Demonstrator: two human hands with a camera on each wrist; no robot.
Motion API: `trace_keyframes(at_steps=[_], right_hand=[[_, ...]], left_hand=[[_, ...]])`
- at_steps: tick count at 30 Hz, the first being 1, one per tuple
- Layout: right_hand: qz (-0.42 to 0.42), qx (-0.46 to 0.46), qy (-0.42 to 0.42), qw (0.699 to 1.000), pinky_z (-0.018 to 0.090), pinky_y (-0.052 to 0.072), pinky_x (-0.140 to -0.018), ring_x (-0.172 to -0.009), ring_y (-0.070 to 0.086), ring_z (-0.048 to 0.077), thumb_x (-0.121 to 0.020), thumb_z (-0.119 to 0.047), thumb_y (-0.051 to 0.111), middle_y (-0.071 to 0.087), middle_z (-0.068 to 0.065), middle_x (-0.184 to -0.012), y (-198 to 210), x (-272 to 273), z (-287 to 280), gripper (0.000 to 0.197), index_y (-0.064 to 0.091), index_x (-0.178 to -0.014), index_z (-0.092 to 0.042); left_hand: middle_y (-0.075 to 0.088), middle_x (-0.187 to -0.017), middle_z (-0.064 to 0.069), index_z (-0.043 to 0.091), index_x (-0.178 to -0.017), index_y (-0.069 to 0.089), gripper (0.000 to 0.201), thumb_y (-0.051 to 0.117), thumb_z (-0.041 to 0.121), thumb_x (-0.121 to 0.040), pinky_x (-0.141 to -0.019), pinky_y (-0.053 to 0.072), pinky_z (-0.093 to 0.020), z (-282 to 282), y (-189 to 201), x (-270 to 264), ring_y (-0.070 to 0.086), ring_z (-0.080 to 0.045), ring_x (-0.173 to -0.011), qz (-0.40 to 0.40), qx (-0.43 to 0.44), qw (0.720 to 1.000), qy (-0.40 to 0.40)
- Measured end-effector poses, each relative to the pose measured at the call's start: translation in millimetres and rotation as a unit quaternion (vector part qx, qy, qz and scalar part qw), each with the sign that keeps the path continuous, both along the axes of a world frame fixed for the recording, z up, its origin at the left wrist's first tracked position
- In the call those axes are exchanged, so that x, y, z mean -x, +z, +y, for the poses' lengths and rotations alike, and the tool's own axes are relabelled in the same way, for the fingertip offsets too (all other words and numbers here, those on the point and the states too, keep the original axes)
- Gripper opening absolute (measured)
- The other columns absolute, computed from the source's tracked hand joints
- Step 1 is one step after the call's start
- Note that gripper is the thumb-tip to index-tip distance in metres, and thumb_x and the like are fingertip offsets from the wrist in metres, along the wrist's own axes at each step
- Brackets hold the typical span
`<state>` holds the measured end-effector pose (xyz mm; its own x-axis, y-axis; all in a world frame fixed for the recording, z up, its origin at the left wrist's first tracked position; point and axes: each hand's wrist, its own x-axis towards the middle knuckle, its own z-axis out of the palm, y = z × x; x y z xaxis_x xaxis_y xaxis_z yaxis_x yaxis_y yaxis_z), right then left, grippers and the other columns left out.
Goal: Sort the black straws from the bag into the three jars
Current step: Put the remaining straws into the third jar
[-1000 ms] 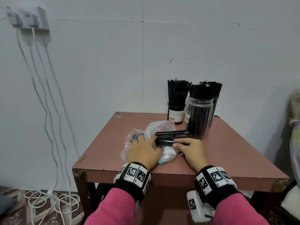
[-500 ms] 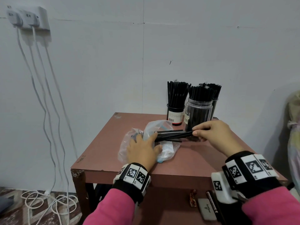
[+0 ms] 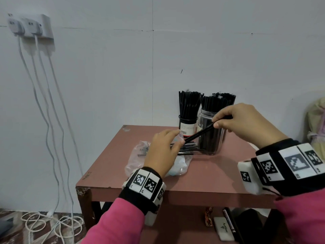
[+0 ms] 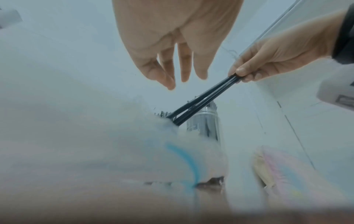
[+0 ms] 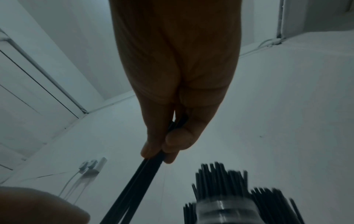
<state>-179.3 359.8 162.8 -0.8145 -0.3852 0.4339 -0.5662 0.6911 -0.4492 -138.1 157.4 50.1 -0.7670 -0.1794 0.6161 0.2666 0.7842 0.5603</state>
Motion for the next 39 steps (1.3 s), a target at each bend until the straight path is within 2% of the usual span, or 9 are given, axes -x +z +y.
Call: trace_keyframes(at_steps=[5,9,11,14,19,22,27,33,39], right_hand=[[0.028,-0.052,0.040,0.997,0.017,0.038,-0.059,-0.066,0.054,0.000,-0.080,-0.012,0.074,0.063,-0.013,-0.071,36,-10,-11,0.013,0.073,-0.081,-0.025],[0.027,-0.015,0.065,0.997,0.016,0.043,-0.064,-0.068,0.059,0.004,-0.079,-0.012,0.075,0.067,-0.010,-0.078,46,-9,-18,0.018,0.073,-0.088,-0.027],[0.017,0.043,0.089,0.995,0.018,0.048,-0.065,-0.063,0.062,0.010,-0.079,-0.011,0.075,0.068,-0.001,-0.082,44,-3,-20,0.025,0.071,-0.097,-0.028],[-0.005,0.161,0.126,0.979,0.031,0.057,-0.070,-0.066,0.066,0.016,-0.083,-0.013,0.073,0.070,0.009,-0.083,39,6,-22,0.029,0.067,-0.109,-0.025],[0.030,0.307,0.040,0.950,0.033,0.053,-0.087,-0.092,0.064,0.010,-0.092,-0.033,0.062,0.070,-0.002,-0.104,26,45,-13,0.030,0.063,-0.120,-0.022],[0.008,0.269,-0.032,0.963,0.038,0.043,-0.105,-0.117,0.054,0.015,-0.087,-0.037,0.068,0.058,0.003,-0.130,16,74,-7,0.051,0.055,-0.133,-0.021],[-0.052,0.189,-0.037,0.980,0.043,0.031,-0.114,-0.137,0.037,0.023,-0.077,-0.056,0.071,0.039,0.003,-0.151,7,106,-16,0.082,0.038,-0.146,-0.025],[-0.062,0.224,0.010,0.973,0.032,0.038,-0.108,-0.123,0.052,0.015,-0.085,-0.046,0.067,0.058,0.000,-0.132,-3,129,-32,0.050,0.061,-0.127,-0.020],[-0.049,0.266,0.049,0.962,0.015,0.042,-0.081,-0.089,0.059,-0.003,-0.094,-0.030,0.060,0.066,-0.017,-0.092,-9,135,-26,0.017,0.071,-0.104,-0.022]], left_hand=[[0.067,-0.111,0.004,0.021,-0.127,0.060,0.037,0.063,0.028,-0.091,-0.090,0.045,-0.030,17,31,4,0.058,-0.014,-0.098,-0.049,0.017,0.997,-0.054],[0.056,-0.072,0.013,0.024,-0.094,0.064,0.006,0.060,0.020,-0.093,-0.059,0.033,-0.011,21,41,6,0.049,-0.002,-0.067,-0.060,-0.004,0.997,-0.049],[0.050,-0.065,0.014,0.028,-0.080,0.055,0.015,0.059,0.020,-0.092,-0.054,0.029,-0.013,20,44,5,0.046,-0.001,-0.061,-0.065,-0.012,0.997,-0.048],[0.054,-0.068,0.010,0.022,-0.082,0.058,0.011,0.059,0.018,-0.092,-0.058,0.036,-0.016,15,53,4,0.048,-0.004,-0.063,-0.070,-0.031,0.995,-0.061],[0.070,-0.084,-0.006,0.018,-0.082,0.061,0.009,0.060,0.015,-0.090,-0.074,0.055,-0.036,0,72,8,0.066,-0.021,-0.078,-0.024,-0.142,0.988,-0.064],[0.071,-0.081,-0.007,0.015,-0.082,0.058,0.012,0.058,0.007,-0.090,-0.054,0.048,-0.025,-6,89,12,0.059,-0.013,-0.059,0.017,-0.214,0.973,-0.089],[0.071,-0.077,-0.007,0.009,-0.085,0.058,0.010,0.055,0.002,-0.091,-0.049,0.045,-0.018,1,118,39,0.055,-0.007,-0.052,0.033,-0.300,0.944,-0.135],[0.073,-0.087,-0.010,0.014,-0.086,0.058,0.008,0.059,0.007,-0.090,-0.051,0.045,-0.017,26,130,78,0.056,-0.010,-0.061,0.032,-0.314,0.939,-0.136],[0.072,-0.084,-0.012,0.013,-0.080,0.058,0.012,0.060,0.005,-0.088,-0.062,0.053,-0.024,40,129,112,0.061,-0.018,-0.066,0.044,-0.324,0.937,-0.124]])
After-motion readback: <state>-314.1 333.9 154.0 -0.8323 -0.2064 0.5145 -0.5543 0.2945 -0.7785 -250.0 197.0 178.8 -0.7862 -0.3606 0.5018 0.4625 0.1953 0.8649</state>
